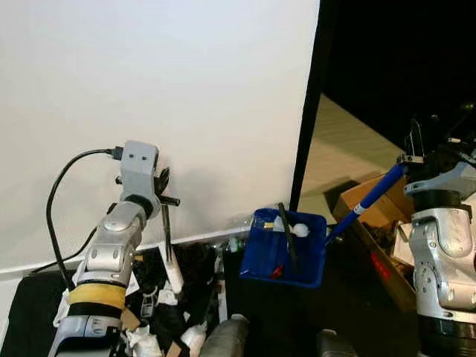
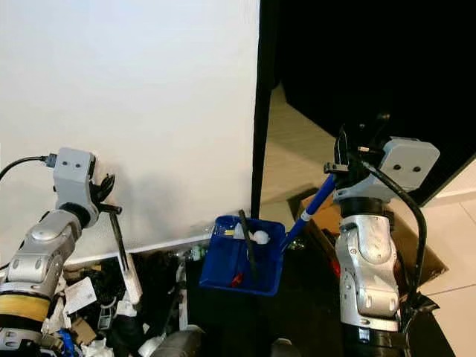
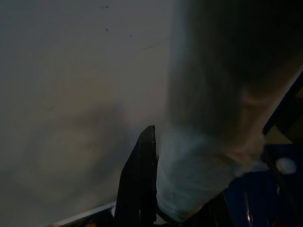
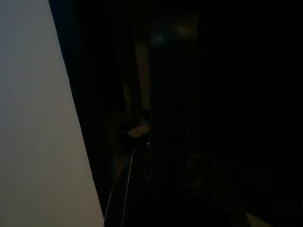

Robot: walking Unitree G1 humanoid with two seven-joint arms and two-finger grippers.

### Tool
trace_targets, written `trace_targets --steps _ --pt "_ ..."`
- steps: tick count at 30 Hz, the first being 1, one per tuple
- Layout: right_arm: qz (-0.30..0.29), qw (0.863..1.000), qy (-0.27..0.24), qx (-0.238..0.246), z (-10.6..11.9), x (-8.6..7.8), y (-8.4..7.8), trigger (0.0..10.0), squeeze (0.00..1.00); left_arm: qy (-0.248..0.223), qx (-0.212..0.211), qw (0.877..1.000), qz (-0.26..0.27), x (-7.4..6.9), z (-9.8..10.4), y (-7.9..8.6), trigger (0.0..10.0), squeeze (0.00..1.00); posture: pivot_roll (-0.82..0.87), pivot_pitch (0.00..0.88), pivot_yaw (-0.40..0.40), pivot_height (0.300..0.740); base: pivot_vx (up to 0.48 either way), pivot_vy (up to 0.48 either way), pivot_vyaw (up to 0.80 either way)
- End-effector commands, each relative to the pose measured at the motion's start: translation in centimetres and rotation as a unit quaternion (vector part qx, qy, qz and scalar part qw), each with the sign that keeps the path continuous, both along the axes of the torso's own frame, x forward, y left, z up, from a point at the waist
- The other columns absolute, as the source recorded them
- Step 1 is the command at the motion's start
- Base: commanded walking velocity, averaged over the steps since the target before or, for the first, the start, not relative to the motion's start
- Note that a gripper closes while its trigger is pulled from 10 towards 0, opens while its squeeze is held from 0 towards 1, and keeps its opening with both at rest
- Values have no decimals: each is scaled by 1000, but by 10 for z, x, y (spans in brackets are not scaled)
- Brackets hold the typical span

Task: Sweep floor

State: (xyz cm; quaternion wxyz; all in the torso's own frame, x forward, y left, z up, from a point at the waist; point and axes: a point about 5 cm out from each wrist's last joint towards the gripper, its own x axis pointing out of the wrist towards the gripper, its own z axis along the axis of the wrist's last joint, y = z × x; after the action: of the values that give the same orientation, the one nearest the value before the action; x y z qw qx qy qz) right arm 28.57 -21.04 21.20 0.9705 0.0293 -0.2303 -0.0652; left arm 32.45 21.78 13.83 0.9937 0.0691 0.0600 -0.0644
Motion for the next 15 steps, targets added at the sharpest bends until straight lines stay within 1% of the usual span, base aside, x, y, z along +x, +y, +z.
trace_targets --steps 1,6,11,15 --pt "5 1000 -24 8 6 -1 3 10000 0 -7 -6 1000 -5 -2 1 -4 10000 0 93 91 99 740 0 0 0" --pt "3 1000 -14 18 3 0 -1 10000 0 -11 -18 1000 -14 -3 -1 -8 10000 0 96 92 96 740 0 0 0" --pt "-4 1000 -13 19 5 -1 -7 10000 0 -6 -11 1000 -19 -1 -4 -10 10000 0 83 93 98 740 0 0 0" --pt "-5 1000 -11 18 3 -1 -8 10000 0 -5 -10 1000 -18 -1 -6 -11 10000 0 82 94 97 740 0 0 0"
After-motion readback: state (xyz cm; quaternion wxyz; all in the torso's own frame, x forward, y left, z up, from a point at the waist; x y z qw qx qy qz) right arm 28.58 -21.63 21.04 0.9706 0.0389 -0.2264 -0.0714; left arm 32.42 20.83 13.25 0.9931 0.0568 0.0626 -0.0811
